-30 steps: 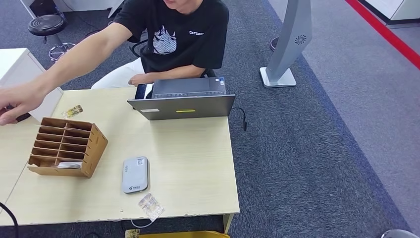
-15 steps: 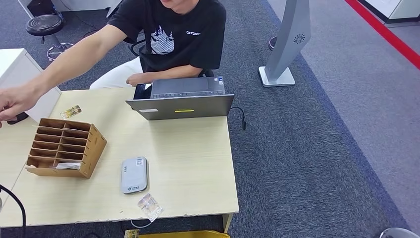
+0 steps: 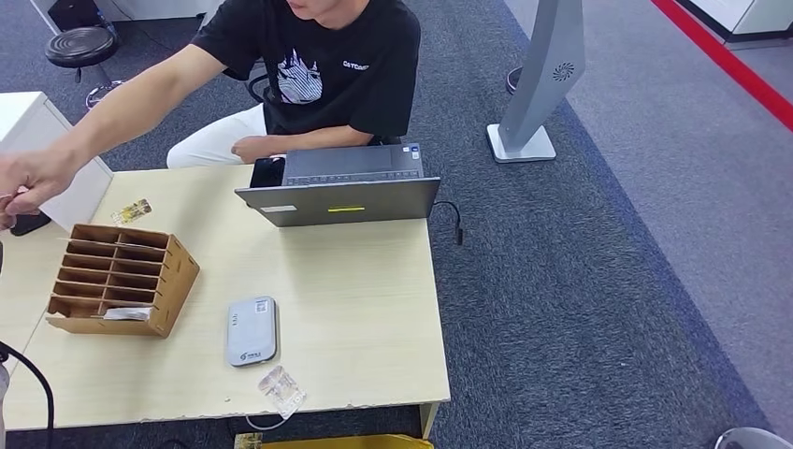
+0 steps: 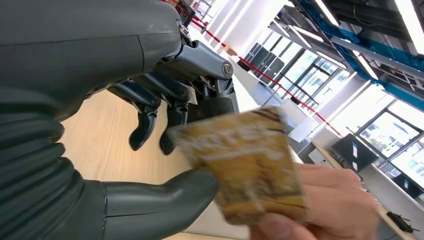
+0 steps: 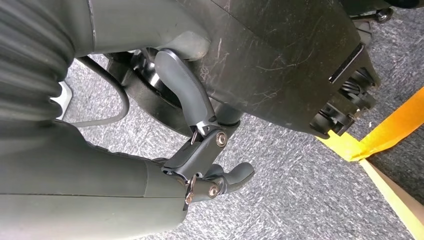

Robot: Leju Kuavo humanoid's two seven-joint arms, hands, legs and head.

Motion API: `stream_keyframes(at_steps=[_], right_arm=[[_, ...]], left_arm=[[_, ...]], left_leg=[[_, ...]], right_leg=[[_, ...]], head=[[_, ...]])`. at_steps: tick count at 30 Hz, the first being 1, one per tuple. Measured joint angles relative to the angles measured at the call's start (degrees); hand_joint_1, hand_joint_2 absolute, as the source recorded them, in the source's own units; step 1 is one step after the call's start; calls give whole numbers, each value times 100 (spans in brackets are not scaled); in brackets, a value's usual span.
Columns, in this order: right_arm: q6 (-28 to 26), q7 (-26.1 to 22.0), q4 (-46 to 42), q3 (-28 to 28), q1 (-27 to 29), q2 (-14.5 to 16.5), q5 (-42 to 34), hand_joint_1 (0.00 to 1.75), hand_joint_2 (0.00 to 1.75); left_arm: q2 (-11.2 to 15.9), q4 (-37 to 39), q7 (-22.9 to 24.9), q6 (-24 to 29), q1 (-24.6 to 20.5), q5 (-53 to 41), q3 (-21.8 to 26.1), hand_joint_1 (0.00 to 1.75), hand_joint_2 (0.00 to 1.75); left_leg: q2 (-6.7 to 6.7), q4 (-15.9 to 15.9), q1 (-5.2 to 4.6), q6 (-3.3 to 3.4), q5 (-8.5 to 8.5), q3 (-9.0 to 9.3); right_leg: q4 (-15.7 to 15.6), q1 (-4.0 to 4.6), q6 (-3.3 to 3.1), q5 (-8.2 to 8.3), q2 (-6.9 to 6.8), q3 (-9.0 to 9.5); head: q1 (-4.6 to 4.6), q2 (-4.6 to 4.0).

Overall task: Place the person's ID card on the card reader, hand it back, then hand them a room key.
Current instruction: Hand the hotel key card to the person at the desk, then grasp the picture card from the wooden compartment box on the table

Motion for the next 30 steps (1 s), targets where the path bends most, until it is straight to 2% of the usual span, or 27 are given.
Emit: stream_keyframes(at_steps=[2, 4, 6, 16, 19, 24, 28, 30], right_arm=[[0, -3, 14, -4, -3, 8, 0, 0, 175], [0, -4, 25, -6, -5, 13, 0, 0, 175], [0, -9, 31, -6, -4, 14, 0, 0, 175], [-15, 19, 32, -9, 2, 14, 80, 0, 175], [-55, 83, 24, -9, 27, 14, 85, 0, 175], [-136, 155, -47, -16, 97, 10, 101, 0, 175], [-163, 198, -127, -15, 141, -10, 151, 0, 175], [-173, 237, -174, -10, 163, -28, 166, 0, 175]], left_arm=[[-1, 19, -16, 7, 0, 13, 0, 50, 175], [-1, 36, -20, 8, 0, 20, 0, 0, 87], [-1, 51, -26, 7, 0, 51, 0, 0, 0], [-42, 66, -198, -23, 10, 396, -1, 0, 0], [-114, -15, -284, -218, 43, 847, -16, 0, 0], [-286, -332, -742, -495, 198, 1584, -150, 0, 0], [-406, -744, -1225, -527, 435, 1714, -303, 0, 0], [-455, -975, -1396, -537, 588, 1657, -390, 0, 87]], left_leg=[[-2, 0, 0, 1, 1, -2], [-2, 0, 0, 1, 1, -3], [-2, 0, 0, 3, 3, -3], [-2, 0, 0, 2, 6, -2], [-4, 1, -1, 2, 6, -2], [-4, 1, -1, 2, 6, -4], [-4, 1, -2, 4, 4, -4], [-5, 1, -2, 6, 3, -5]], right_leg=[[0, 0, 0, 0, -3, 0], [0, 0, 2, 1, -3, 0], [0, 0, 4, 4, -3, 0], [0, 0, 7, 7, -3, 0], [-1, 0, 8, 7, -3, 0], [-1, -1, 9, 8, -3, 1], [-2, -1, 10, 7, -3, 0], [-3, -2, 10, 7, -3, 0]], head=[[-1, 1], [-1, 1], [-1, 0], [0, 1], [-1, 0], [0, 0], [-1, 1], [-1, 0]])
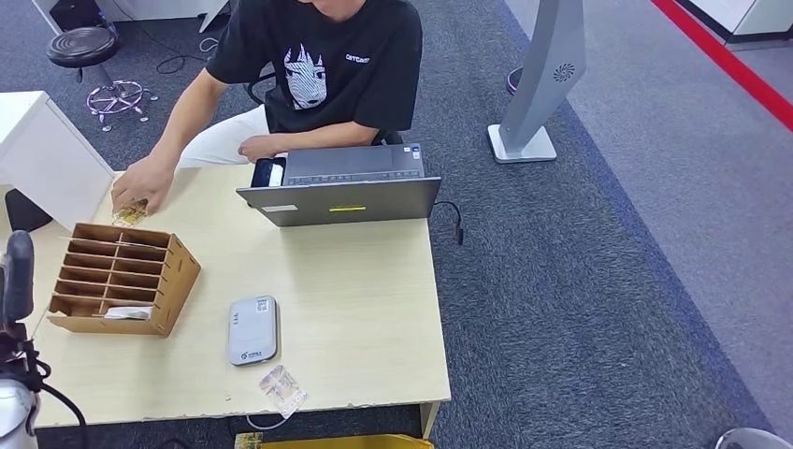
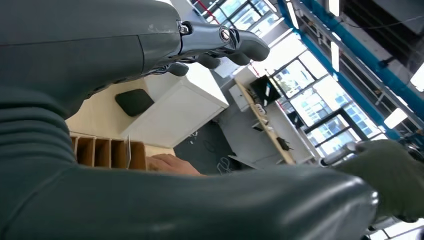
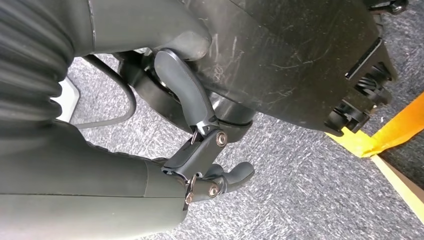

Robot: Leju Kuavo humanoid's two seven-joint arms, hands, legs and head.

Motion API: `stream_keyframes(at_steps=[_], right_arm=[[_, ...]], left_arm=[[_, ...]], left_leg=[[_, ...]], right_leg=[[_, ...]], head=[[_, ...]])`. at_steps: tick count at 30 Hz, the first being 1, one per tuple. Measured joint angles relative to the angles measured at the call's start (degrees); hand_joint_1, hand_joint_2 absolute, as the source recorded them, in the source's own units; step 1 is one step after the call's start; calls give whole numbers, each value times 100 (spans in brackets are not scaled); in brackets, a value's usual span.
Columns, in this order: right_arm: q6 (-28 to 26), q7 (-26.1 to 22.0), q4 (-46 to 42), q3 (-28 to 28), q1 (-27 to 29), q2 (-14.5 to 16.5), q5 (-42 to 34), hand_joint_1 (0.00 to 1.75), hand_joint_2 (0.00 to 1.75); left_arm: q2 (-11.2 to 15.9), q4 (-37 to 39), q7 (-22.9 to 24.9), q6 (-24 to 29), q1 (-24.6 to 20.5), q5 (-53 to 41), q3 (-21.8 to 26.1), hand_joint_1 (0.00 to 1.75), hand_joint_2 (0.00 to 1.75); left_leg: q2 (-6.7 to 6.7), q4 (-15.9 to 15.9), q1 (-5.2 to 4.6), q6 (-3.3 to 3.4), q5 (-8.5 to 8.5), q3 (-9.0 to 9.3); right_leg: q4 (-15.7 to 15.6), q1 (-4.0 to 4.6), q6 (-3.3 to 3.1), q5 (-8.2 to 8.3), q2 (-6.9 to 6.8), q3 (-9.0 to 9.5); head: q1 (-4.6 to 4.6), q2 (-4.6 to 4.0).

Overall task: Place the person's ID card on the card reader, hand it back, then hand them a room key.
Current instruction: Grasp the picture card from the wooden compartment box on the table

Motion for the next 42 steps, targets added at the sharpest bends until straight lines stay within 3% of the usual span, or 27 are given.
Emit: stream_keyframes(at_steps=[2, 5, 10, 17, 21, 26, 34, 42], right_arm=[[-14, 37, -43, 5, 15, -15, -2, 0, 175], [-61, 90, -102, 6, 43, -32, -55, 0, 175], [-175, 69, -121, 2, 83, -44, -234, 0, 175], [-288, 20, -90, 2, 94, -47, -392, 0, 175], [-354, 27, -80, 5, 101, -48, -466, 0, 175], [-375, 56, -80, 18, 98, -50, -515, 0, 175], [-351, 53, -53, 48, 59, -50, -566, 0, 175], [-275, 68, -41, 105, 14, -50, -579, 0, 175]], left_arm=[[-33, -182, -50, -59, 118, -71, -62, 0, 175], [-25, -373, 309, -445, 274, -147, -157, 0, 175], [294, -399, 1061, -1393, 671, -216, -328, 0, 175], [1156, -267, 1554, -1980, 1330, -612, -418, 0, 175], [1605, -204, 1741, -2011, 1746, -710, -422, 0, 175], [1885, -193, 1805, -1997, 2113, -725, -405, 0, 175], [2077, -194, 1863, -1879, 2284, -1110, -399, 0, 175], [2104, -405, 1792, -1356, 2190, -2403, -398, 0, 175]], left_leg=[[0, 0, 0, 1, -1, 0], [0, 0, 0, 3, -2, -1], [14, -2, 2, -1, 0, -2], [13, -3, 7, -5, 3, -9], [13, -4, 7, -6, 3, -11], [2, -4, 6, -5, 4, -15], [-2, -3, 6, -5, 4, -15], [-7, -3, 6, -8, 10, -15]], right_leg=[[0, 0, 0, 0, 0, 0], [-1, 0, 1, -1, -1, 0], [1, 1, -4, 2, 9, -6], [2, 5, -5, 0, 11, -14], [3, 5, -5, -1, 11, -15], [2, 4, -3, -1, 2, -13], [1, 3, -3, 0, -2, -12], [2, 4, -3, 1, -5, -12]], head=[[0, -1], [0, 0], [-1, -1], [1, 0], [0, -1], [1, 1], [2, 0], [2, -1]])
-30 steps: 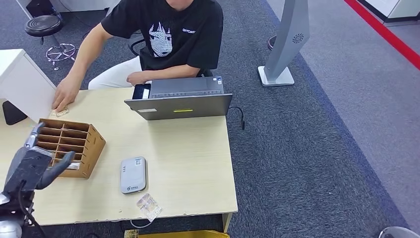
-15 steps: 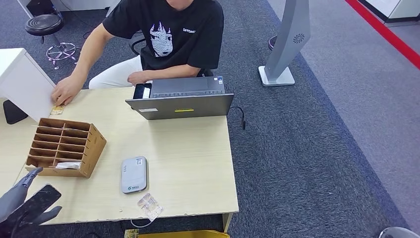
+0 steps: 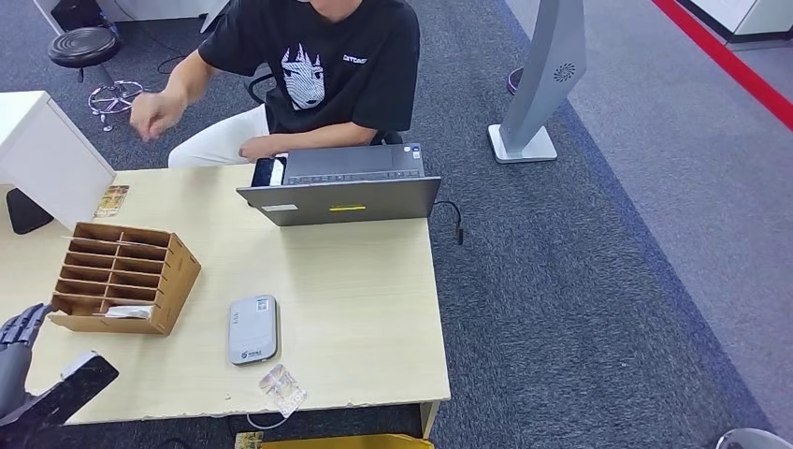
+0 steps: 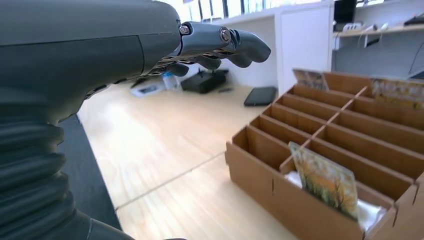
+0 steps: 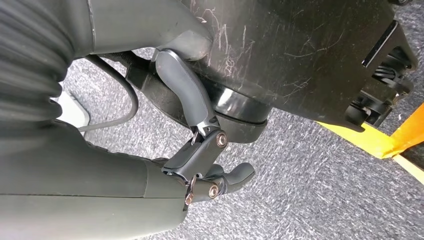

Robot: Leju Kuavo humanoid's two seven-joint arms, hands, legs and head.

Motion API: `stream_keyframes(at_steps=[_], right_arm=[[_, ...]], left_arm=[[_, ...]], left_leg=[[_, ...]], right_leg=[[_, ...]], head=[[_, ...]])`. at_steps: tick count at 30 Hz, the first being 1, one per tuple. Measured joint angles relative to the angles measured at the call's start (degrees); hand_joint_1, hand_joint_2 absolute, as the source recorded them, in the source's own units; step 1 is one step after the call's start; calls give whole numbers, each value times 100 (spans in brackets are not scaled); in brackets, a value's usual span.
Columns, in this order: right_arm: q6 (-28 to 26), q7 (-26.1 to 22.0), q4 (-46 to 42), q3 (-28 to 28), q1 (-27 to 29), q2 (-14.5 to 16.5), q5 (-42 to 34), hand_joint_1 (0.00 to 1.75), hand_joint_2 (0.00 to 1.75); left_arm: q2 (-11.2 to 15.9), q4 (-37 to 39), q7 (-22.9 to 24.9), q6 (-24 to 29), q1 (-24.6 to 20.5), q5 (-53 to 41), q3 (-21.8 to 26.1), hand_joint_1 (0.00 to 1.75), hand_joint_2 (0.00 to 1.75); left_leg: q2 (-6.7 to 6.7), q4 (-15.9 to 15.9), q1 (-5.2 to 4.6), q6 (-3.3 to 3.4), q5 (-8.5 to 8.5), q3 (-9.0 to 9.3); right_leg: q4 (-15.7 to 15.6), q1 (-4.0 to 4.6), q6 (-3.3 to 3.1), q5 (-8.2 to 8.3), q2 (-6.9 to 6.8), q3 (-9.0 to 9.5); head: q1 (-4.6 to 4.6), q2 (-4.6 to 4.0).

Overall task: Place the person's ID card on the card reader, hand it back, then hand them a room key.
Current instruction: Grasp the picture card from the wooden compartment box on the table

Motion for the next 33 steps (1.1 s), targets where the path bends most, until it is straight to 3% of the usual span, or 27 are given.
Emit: stream_keyframes(at_steps=[8, 12, 18, 22, 33], right_arm=[[71, 7, 1, 22, -22, 0, 61, 0, 175], [141, -26, 20, 40, -49, 2, 79, 0, 175], [193, -74, 57, 41, -69, 7, 147, 0, 175], [199, -76, 73, 41, -73, 11, 169, 0, 175], [237, -44, 79, 39, -80, 27, 363, 0, 175]], left_arm=[[93, -219, -25, -40, -279, -308, 63, 0, 175], [144, -232, -26, -67, -436, -482, 75, 0, 0], [216, -235, -24, -161, -648, -701, 84, 0, 0], [232, -233, -24, -168, -700, -714, 84, 0, 175], [159, 70, -73, -178, -888, -1264, 8, 0, 175]], left_leg=[[-1, 0, 0, 1, 4, 0], [-3, 0, 0, 1, 5, 0], [-2, 0, 0, 0, 6, 0], [-3, 0, 0, 1, 6, 0], [-3, 0, -1, -2, 9, 0]], right_leg=[[0, 0, -1, 3, -1, 1], [0, 0, -1, 3, -3, 1], [0, 0, -6, 6, -3, 0], [0, 0, -6, 6, -3, 0], [0, 0, -6, 7, -3, 0]], head=[[-1, 0], [-1, 1], [-1, 0], [-1, 1], [-1, 1]])
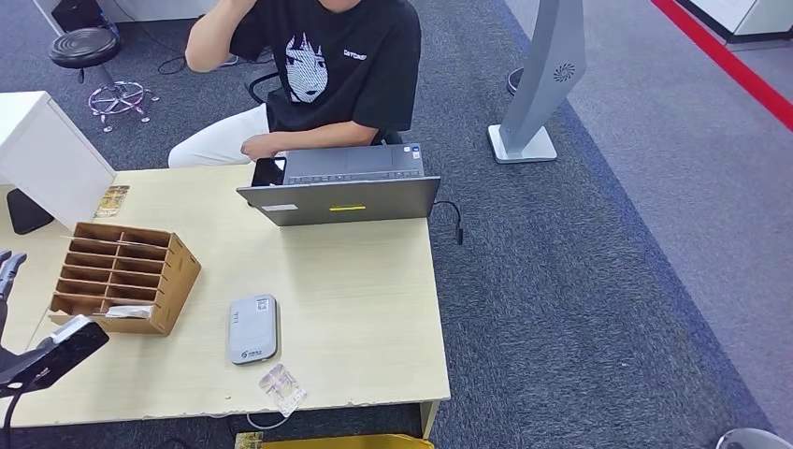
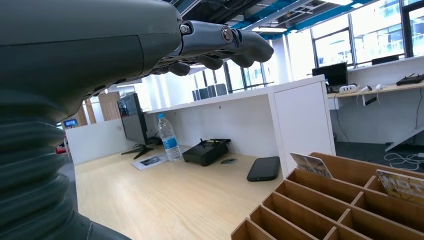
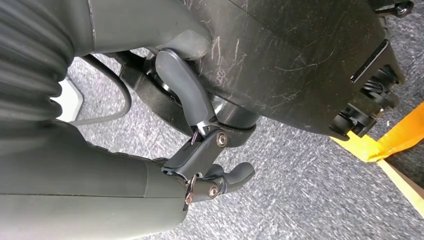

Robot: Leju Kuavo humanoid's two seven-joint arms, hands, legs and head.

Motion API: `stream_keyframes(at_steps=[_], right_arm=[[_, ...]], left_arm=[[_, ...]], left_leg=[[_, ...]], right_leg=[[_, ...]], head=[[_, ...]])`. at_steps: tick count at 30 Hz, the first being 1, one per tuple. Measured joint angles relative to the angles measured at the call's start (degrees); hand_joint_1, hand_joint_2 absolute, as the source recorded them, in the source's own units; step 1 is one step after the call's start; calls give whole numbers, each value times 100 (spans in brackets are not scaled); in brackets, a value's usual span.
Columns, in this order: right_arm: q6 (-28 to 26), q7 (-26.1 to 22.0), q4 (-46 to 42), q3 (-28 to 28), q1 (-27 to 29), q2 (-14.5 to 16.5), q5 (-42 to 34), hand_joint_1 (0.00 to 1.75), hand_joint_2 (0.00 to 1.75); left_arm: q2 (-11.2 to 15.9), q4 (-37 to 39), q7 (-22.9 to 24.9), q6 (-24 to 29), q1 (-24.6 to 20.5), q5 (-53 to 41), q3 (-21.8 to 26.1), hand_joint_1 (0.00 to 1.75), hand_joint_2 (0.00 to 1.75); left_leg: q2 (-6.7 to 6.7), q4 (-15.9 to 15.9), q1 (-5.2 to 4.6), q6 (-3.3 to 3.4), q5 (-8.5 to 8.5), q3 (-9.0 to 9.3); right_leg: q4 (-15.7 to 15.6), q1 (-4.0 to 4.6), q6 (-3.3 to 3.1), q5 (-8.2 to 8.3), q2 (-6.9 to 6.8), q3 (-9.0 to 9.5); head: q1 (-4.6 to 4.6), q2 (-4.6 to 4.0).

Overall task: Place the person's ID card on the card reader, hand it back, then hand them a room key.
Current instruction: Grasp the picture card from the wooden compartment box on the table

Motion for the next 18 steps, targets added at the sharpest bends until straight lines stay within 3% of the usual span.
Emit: stream_keyframes(at_steps=[9, 18], right_arm=[[10, -1, 0, -2, -16, 16, 31, 0, 175], [10, -6, 0, -3, -21, 16, 47, 0, 175]], left_arm=[[-223, 558, -54, 75, -251, -154, -251, 0, 175], [-282, 686, -60, 84, -297, -160, -293, 0, 175]], left_leg=[[2, 0, 0, -2, 2, 0], [1, 0, 0, -2, 2, -1]], right_leg=[[0, 0, -5, 6, 1, -1], [0, 0, -5, 6, 0, -1]], head=[[1, 0], [1, -1]])
